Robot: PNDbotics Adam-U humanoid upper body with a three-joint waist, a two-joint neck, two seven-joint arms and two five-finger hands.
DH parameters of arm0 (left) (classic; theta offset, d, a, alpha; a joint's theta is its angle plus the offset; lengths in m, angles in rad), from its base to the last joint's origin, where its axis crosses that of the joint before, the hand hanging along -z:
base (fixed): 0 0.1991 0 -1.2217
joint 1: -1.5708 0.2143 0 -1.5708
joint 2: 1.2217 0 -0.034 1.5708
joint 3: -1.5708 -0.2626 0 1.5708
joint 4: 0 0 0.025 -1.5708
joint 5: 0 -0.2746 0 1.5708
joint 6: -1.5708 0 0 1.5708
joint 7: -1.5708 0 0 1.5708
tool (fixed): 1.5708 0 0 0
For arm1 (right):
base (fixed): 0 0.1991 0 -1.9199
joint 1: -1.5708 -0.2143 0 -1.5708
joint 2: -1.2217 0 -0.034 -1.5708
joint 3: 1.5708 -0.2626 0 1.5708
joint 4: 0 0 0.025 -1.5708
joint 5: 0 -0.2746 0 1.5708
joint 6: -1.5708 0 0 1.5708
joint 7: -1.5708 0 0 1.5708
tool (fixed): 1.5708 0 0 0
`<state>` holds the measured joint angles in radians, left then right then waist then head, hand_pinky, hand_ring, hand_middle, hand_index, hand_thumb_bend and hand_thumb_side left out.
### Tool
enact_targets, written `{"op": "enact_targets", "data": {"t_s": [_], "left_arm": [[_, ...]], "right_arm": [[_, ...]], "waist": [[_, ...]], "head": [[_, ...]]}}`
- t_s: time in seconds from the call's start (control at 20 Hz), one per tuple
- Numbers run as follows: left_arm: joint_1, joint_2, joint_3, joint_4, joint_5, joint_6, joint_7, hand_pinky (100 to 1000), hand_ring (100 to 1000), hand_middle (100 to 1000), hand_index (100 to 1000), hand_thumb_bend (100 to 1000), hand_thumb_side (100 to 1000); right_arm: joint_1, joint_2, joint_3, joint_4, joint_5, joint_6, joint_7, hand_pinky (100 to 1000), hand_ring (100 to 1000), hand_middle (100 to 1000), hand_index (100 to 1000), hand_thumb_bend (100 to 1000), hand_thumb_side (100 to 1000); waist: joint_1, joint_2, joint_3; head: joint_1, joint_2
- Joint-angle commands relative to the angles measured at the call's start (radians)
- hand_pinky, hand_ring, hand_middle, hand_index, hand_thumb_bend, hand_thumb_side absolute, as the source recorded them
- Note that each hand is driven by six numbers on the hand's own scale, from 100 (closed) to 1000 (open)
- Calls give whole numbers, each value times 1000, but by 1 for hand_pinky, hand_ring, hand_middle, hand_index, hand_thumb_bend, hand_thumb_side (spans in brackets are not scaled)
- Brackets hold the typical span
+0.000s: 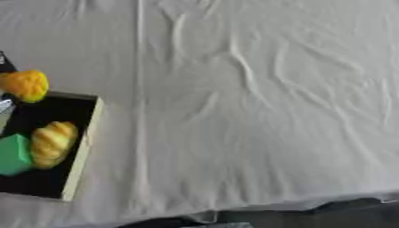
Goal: Pick up objects on the table and place them in the box.
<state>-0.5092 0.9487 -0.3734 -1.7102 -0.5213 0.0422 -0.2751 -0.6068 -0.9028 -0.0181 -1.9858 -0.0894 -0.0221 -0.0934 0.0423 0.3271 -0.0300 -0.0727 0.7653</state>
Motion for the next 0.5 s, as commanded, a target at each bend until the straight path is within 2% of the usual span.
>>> {"op": "enact_targets", "data": {"t_s": [0.05,0.1,0.15,0.25,0.35,0.45,0.5], "left_arm": [[-7,17,-5,15,-32,-13,-27,757,605,496,618,286,100],[-5,15,-9,20,-41,-18,-41,763,613,504,632,298,100],[-5,14,-12,24,-50,-21,-55,786,654,552,685,326,100],[0,13,-17,35,-70,-24,-91,852,778,719,832,379,100],[6,11,-15,42,-90,-25,-129,893,834,781,879,410,100],[13,9,-8,45,-106,-23,-157,910,855,805,899,439,100],[17,9,-3,43,-111,-22,-166,924,874,830,920,495,162]], "right_arm": [[-8,-25,-17,-14,4,-6,-4,963,882,713,864,100,470],[-8,-24,-17,-14,4,-7,-4,963,882,713,864,100,470],[-8,-23,-17,-14,3,-7,-4,963,882,713,864,100,470],[-8,-23,-17,-14,3,-8,-5,962,882,713,864,100,470],[-7,-23,-18,-14,1,-10,-8,962,882,712,864,100,470],[-6,-23,-19,-14,0,-11,-10,962,882,712,864,100,470],[-5,-24,-19,-14,0,-11,-12,962,881,713,864,100,470]], "waist": [[-2,-15,0],[-2,-15,0],[-2,-15,0],[-2,-15,0],[-3,-15,1],[-3,-15,1],[-3,-15,2]], "head": [[3,5],[4,5],[5,5],[5,5],[6,5],[8,3],[11,1]]}}
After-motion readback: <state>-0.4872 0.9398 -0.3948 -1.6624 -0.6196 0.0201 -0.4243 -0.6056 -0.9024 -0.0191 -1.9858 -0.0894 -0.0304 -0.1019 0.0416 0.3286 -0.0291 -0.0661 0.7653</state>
